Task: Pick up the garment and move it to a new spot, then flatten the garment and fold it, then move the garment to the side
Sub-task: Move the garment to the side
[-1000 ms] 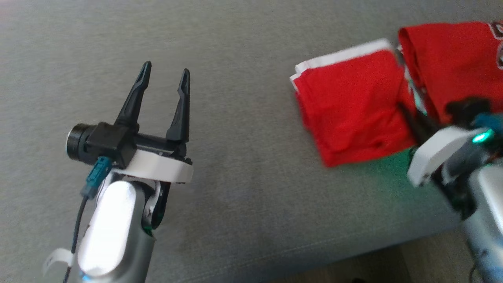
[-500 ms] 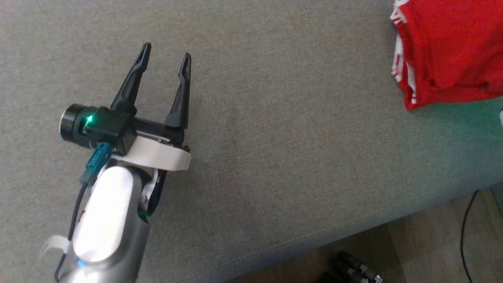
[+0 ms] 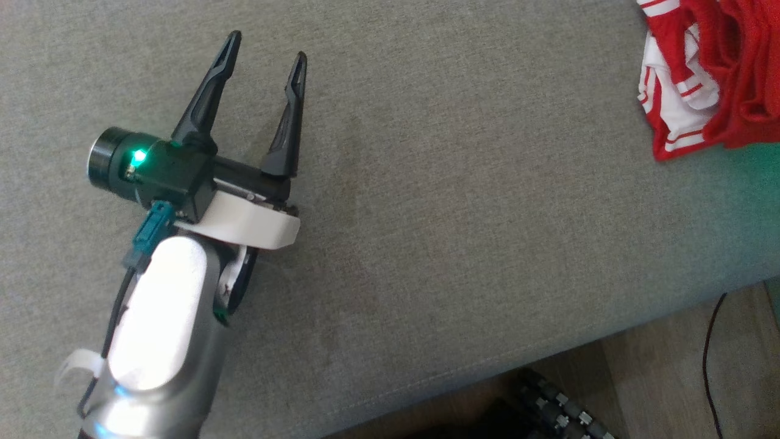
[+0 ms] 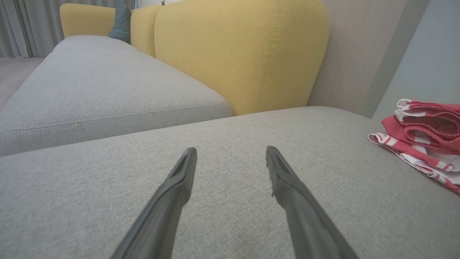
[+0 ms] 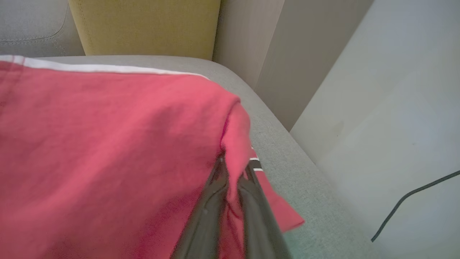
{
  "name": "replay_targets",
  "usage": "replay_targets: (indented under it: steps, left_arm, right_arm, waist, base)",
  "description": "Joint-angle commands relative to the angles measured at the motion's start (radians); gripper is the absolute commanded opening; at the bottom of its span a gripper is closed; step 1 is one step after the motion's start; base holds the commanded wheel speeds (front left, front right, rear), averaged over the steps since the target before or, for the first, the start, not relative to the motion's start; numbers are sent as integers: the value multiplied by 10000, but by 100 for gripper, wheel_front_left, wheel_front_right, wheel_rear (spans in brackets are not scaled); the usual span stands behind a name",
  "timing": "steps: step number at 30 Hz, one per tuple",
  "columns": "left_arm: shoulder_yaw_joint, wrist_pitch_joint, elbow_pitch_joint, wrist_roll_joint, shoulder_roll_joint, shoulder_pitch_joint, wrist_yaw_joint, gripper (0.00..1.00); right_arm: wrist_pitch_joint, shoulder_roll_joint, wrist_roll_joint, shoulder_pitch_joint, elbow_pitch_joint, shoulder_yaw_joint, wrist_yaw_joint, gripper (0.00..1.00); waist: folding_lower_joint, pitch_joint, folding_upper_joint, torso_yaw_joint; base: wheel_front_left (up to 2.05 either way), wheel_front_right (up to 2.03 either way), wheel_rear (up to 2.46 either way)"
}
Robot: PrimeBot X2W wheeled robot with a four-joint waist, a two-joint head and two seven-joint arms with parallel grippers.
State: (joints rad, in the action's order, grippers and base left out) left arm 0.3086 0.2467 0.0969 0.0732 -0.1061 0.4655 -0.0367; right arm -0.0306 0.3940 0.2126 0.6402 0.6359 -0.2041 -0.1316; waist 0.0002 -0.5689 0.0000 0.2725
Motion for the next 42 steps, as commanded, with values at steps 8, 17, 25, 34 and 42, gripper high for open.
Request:
replay_targets:
  steps: [8,17,25,34,42]
  left_arm:
    - [-122,2,-195,68,-165,128,-49,100]
    - [-337,119,249,618,73,-880,354,100]
    - [-805,146,115,1066,231,-1789,837,100]
    - [-1544,149,-248,1195,173,-2579,1176,100]
    - [-1662,150,-81,1172,34,-3193,1047,100]
  right_arm:
    - [-1073,-237,-795,-58,141,-629,9,100]
    - [-1474,-1973,-1213,-2103,-3009,-53,9,100]
    - [-676,-2987,-1009,-3634,-5372,1084,9,100]
    - [-162,-3334,-769,-4386,-6419,1679,9,100]
    - [107,-3407,-808,-5189,-6657,1839,9,100]
  waist:
    - [-2,318,0,-154]
    - [-2,1921,0,-980]
    - [-2,2648,0,-2076]
    - [-2,3167,0,-2975]
    - [-2,3882,0,-2969]
  base:
    - [0,0,0]
    - [0,0,0]
    - [0,0,0]
    - [0,0,0]
    - [0,0,0]
